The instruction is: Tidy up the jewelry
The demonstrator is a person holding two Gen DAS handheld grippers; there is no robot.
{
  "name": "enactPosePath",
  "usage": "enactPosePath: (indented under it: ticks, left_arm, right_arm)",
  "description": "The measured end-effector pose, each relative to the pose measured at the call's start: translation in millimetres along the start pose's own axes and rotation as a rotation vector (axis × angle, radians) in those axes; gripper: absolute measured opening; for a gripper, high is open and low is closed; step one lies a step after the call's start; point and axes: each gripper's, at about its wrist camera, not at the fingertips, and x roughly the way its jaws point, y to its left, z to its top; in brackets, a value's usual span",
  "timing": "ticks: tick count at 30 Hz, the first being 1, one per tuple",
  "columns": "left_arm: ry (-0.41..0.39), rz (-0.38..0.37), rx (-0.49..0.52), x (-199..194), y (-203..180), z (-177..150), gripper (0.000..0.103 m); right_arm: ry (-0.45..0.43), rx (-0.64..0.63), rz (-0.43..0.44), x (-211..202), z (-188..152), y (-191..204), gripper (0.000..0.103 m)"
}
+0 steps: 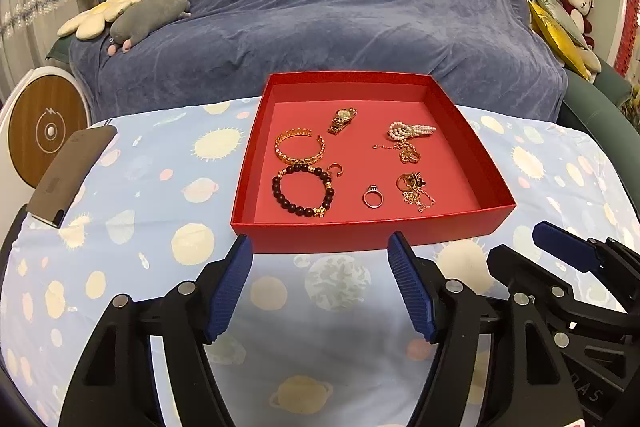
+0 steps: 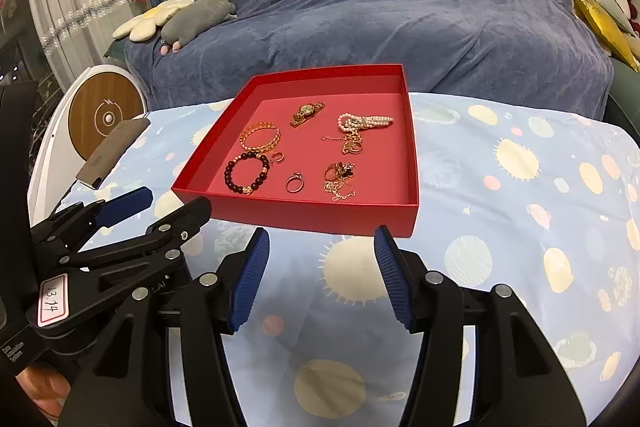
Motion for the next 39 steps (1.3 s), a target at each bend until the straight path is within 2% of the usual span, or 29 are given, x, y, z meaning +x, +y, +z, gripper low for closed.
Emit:
enactPosePath:
  ticks: [20,39]
  left_arm:
    - [0.006,0.032,0.009,-0.6,2.1,-5.7,0.073]
    - [0.007,0.038,0.009,-0.9,1.3,-5.3,0.074]
  right_arm:
    - [-0.005,-0.001,-0.043,-1.0,-3.8,-2.8,0.065]
    - [-0.006,-0.003,-0.048,-1.0,-3.3,-2.9,0.066]
